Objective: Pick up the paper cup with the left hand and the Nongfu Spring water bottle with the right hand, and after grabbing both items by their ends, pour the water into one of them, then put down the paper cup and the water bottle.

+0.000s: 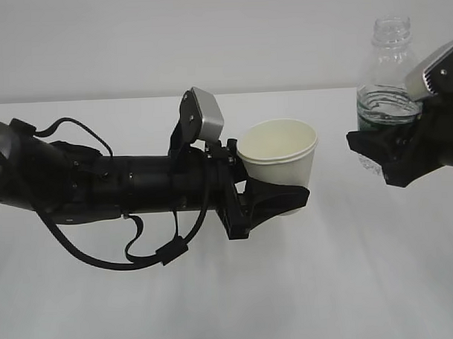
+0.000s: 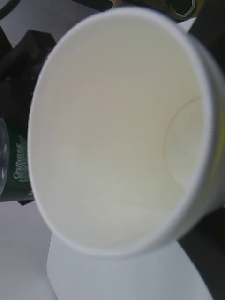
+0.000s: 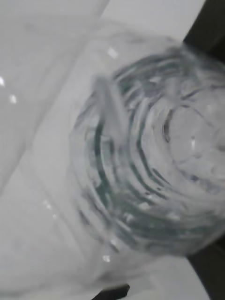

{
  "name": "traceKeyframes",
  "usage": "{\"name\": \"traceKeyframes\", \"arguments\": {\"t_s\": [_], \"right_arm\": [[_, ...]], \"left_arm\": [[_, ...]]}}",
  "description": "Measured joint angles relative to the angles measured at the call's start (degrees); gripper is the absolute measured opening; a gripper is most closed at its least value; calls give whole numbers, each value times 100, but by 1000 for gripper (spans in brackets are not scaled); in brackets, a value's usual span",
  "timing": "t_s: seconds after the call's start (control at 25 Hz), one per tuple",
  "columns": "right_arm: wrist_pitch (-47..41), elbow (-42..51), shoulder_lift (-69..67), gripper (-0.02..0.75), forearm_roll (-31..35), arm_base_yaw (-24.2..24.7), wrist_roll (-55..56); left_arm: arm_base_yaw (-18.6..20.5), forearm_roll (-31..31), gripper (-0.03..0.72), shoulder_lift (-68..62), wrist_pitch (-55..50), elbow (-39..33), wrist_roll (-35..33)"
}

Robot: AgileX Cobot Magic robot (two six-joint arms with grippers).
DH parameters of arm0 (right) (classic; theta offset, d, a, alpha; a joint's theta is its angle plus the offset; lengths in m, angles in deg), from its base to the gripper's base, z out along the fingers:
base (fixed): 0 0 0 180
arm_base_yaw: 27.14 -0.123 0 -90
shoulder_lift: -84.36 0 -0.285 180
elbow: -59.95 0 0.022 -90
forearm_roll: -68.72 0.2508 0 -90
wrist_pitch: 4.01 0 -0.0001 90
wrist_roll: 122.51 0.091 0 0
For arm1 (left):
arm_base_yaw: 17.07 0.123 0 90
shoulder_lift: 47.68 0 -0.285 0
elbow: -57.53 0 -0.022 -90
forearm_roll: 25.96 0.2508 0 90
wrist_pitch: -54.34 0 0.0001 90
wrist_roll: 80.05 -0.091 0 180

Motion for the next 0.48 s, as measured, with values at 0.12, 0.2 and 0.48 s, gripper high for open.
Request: {"name": "traceKeyframes", "arguments": {"t_s": [0.12,0.2,0.48], "right_arm": [[23,121,0,467,104,0,13],[65,274,0,467,264,0,-10],[647,772,0,467,1291,0,-890]], "left_arm": [[0,0,471,0,0,0,0],[0,0,471,0,0,0,0],[0,0,471,0,-4,0,0]]}}
